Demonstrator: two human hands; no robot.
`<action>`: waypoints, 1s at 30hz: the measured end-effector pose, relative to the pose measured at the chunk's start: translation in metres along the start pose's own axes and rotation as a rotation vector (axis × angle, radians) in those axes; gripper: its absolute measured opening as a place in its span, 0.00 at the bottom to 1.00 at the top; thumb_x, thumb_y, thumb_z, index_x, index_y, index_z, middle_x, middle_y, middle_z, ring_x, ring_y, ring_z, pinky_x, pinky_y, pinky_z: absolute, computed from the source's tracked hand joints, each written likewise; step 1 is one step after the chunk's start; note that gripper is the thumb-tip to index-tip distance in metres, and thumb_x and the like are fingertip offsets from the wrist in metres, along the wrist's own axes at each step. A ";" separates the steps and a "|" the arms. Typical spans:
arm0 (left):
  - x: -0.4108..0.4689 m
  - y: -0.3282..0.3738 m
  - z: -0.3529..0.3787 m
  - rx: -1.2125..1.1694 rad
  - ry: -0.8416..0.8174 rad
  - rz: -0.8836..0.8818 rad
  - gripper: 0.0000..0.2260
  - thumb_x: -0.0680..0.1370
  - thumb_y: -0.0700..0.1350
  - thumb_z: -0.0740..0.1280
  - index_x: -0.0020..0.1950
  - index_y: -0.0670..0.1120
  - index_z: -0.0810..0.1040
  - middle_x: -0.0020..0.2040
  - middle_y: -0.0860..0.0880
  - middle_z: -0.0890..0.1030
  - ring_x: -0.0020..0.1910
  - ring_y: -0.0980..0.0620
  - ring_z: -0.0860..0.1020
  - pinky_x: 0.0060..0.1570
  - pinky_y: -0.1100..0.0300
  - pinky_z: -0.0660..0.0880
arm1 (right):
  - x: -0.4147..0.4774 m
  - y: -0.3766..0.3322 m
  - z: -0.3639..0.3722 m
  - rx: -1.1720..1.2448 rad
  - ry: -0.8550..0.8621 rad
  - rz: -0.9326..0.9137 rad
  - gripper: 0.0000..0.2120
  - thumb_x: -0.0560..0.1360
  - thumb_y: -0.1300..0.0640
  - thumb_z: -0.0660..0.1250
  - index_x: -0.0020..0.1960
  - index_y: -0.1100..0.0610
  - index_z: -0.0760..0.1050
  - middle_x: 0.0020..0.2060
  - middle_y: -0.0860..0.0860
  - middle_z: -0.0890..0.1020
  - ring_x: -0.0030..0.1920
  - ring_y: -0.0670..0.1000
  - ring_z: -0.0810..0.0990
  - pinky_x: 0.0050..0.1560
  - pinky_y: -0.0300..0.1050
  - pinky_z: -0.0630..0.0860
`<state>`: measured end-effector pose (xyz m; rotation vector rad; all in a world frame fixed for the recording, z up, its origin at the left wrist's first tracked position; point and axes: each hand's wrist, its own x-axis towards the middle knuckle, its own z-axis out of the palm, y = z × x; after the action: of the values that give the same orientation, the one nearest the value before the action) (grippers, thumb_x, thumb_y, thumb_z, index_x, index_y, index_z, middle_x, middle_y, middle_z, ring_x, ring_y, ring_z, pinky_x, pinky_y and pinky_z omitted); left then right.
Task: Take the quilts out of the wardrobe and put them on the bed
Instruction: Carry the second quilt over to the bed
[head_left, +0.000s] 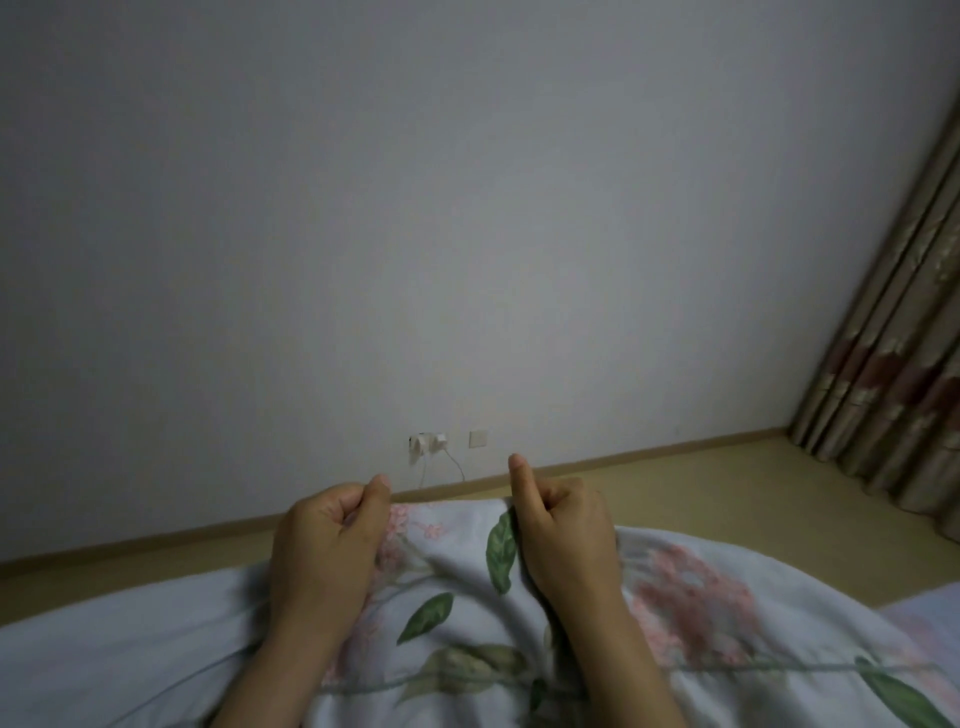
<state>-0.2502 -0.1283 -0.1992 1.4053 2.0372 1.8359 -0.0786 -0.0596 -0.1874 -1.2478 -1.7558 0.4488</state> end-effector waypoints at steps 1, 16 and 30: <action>0.015 -0.005 0.015 0.003 -0.008 0.016 0.21 0.72 0.56 0.62 0.25 0.45 0.62 0.20 0.53 0.59 0.23 0.55 0.58 0.27 0.61 0.58 | 0.018 0.008 0.006 0.009 0.008 0.004 0.28 0.75 0.41 0.58 0.23 0.57 0.60 0.16 0.51 0.63 0.20 0.47 0.58 0.27 0.45 0.57; 0.210 -0.045 0.226 -0.065 -0.162 0.117 0.23 0.72 0.56 0.61 0.29 0.39 0.61 0.21 0.52 0.58 0.22 0.55 0.58 0.24 0.58 0.57 | 0.245 0.114 0.059 -0.091 0.151 0.117 0.28 0.75 0.41 0.59 0.25 0.57 0.59 0.19 0.51 0.59 0.23 0.47 0.60 0.28 0.47 0.60; 0.375 -0.058 0.459 -0.284 -0.462 0.248 0.22 0.73 0.56 0.61 0.28 0.42 0.61 0.20 0.51 0.59 0.22 0.55 0.58 0.24 0.58 0.58 | 0.430 0.222 0.078 -0.224 0.427 0.345 0.27 0.74 0.39 0.56 0.24 0.55 0.59 0.19 0.50 0.61 0.21 0.46 0.60 0.27 0.50 0.62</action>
<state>-0.2342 0.4672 -0.1905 1.8401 1.3808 1.5951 -0.0536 0.4301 -0.1891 -1.6774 -1.2565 0.1601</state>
